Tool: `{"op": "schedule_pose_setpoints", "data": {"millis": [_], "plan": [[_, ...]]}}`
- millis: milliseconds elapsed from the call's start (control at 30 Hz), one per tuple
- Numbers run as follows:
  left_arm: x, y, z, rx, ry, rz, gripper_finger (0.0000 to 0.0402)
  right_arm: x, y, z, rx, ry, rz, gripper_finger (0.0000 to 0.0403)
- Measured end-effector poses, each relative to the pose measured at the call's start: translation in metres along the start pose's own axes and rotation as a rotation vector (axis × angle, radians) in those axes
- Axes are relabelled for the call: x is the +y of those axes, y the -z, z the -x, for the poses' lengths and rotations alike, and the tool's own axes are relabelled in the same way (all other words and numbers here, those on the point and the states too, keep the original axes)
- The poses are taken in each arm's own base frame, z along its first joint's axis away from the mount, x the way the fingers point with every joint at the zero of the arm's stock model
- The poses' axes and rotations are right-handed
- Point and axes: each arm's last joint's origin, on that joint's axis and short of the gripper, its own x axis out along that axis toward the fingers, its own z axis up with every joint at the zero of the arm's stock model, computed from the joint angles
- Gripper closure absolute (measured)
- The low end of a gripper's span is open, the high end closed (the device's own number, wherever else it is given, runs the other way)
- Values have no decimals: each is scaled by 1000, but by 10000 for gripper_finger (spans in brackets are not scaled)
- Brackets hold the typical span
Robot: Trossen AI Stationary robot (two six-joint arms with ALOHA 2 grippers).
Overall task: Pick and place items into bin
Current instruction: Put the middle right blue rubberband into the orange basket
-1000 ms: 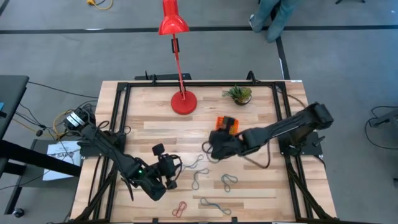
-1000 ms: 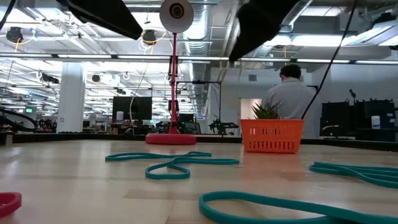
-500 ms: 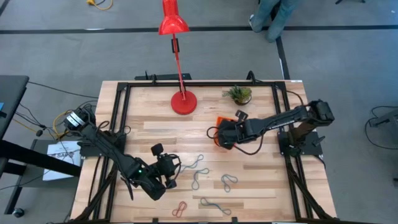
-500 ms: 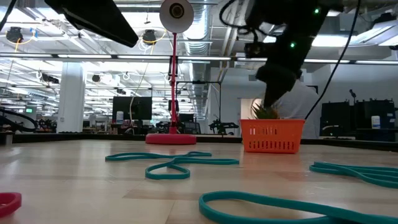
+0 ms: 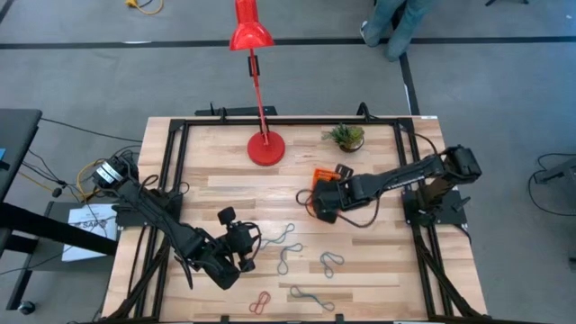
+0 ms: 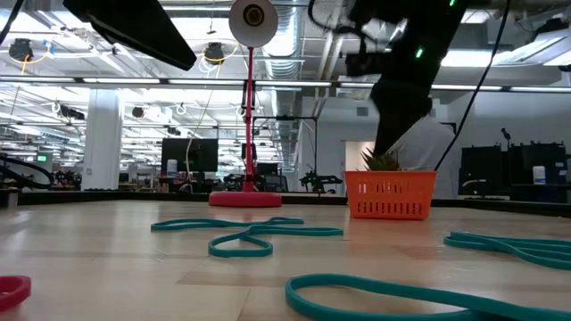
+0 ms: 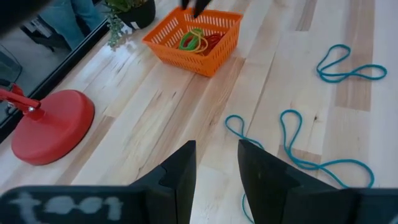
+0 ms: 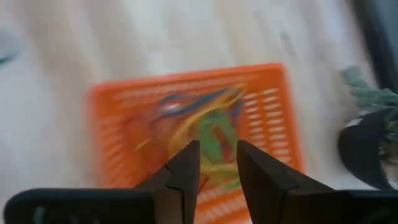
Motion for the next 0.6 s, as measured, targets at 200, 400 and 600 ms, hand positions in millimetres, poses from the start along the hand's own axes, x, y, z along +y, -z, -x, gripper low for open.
{"op": "schedule_pose_setpoints", "data": {"millis": [200,400,600], "plan": [[-1,-1,0,-9,1,49,291,38,0,50,-49,-137,134,301],[-2,-1,0,5,32,90,291,83,30,86,-55,-337,349,300],[-3,-2,0,4,37,96,291,120,46,79,-14,-379,301,300]]}}
